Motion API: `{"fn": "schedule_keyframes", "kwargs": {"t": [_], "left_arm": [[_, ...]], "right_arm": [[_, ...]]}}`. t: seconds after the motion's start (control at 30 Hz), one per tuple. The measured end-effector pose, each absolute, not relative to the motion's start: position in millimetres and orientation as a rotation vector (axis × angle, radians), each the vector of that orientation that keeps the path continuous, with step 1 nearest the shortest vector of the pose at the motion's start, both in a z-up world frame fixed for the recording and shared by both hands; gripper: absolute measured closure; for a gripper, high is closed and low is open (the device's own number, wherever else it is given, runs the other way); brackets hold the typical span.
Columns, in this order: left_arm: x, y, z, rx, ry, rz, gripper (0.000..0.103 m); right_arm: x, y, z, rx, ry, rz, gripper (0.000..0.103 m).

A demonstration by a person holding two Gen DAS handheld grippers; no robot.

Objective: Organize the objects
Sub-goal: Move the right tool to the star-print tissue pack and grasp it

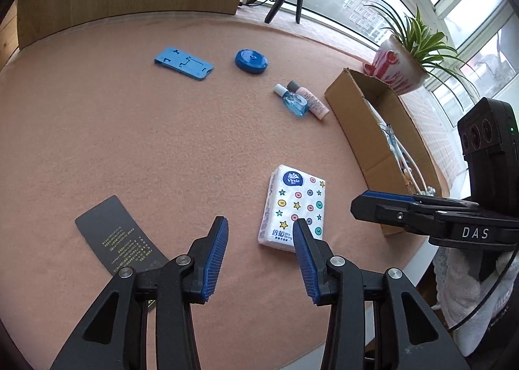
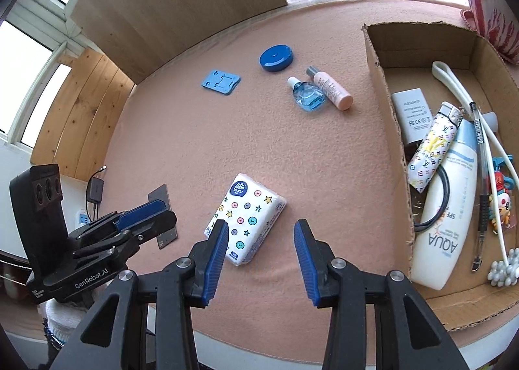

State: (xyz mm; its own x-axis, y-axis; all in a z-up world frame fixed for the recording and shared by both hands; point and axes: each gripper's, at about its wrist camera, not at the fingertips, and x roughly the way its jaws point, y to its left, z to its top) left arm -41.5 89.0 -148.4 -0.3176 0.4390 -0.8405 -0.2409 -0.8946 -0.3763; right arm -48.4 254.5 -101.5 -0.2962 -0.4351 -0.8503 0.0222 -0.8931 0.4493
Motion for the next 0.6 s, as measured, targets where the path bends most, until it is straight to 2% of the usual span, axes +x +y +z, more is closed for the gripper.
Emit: {"fn": "schedule_keyframes", "kwargs": {"t": [0.33,0.6], "left_arm": [[-50.5,121.3,-170.0,-1.531,-0.114,2.138,0.057],[-54.8,131.4,-175.1,-1.532,-0.100,2.076,0.057]], "right_arm": [[-58.7,234.6,-133.1,1.765,-0.617,-2.175,0.064],[-64.7,232.3,-139.3,1.790,-0.606,-2.184,0.064]]}}
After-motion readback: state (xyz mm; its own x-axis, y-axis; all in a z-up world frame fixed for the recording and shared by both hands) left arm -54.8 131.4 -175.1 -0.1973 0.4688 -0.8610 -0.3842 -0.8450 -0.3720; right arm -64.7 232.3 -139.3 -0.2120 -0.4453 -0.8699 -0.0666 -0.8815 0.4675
